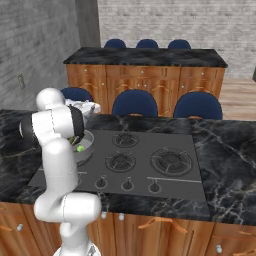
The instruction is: Put the squash and eggplant in the pot. Retrieve the spatula and lightly stir the vegetables in the pot.
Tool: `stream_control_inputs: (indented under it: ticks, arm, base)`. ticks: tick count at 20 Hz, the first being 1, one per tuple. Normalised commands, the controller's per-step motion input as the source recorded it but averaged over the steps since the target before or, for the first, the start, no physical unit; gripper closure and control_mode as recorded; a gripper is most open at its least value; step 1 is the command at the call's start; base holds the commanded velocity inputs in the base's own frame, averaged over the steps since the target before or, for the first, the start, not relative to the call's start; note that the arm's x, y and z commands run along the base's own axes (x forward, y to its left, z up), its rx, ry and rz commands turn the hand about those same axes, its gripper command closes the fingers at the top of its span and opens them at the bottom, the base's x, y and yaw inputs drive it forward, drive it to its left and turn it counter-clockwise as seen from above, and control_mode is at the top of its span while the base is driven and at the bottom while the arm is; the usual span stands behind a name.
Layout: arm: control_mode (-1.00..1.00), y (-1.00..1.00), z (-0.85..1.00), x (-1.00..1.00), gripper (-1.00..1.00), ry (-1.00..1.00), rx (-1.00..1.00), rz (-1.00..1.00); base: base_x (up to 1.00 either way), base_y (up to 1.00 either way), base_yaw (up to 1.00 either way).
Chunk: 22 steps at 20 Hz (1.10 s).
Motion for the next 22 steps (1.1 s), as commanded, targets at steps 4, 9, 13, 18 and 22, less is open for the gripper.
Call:
stream_control_inputs:
  ticks: [4, 9, 13, 18, 22]
  arm:
    - [-1.00, 0.00, -0.10, -0.16, 1.00, -0.02, 0.00, 0.00]
    - [-1.00, 0.07, -0.33, 0.24, 1.00, 0.00, -0.01, 0.00]
    - [-1.00, 0.41, -0.66, 0.26, 1.00, 0.00, -0.06, 0.00]
    - [-1.00, 0.29, -0.08, 0.53, 1.00, 0.00, -0.02, 0.00]
    - [-1.00, -0.61, 0.39, 0.09, 1.00, 0.00, 0.00, 0.00]
  base:
    - [0.00, 0.00, 0.00]
    - [0.00, 0.00, 0.00]
    - [0.00, 0.00, 0.00]
    - [0.00, 0.00, 0.00]
    - [0.00, 0.00, 0.00]
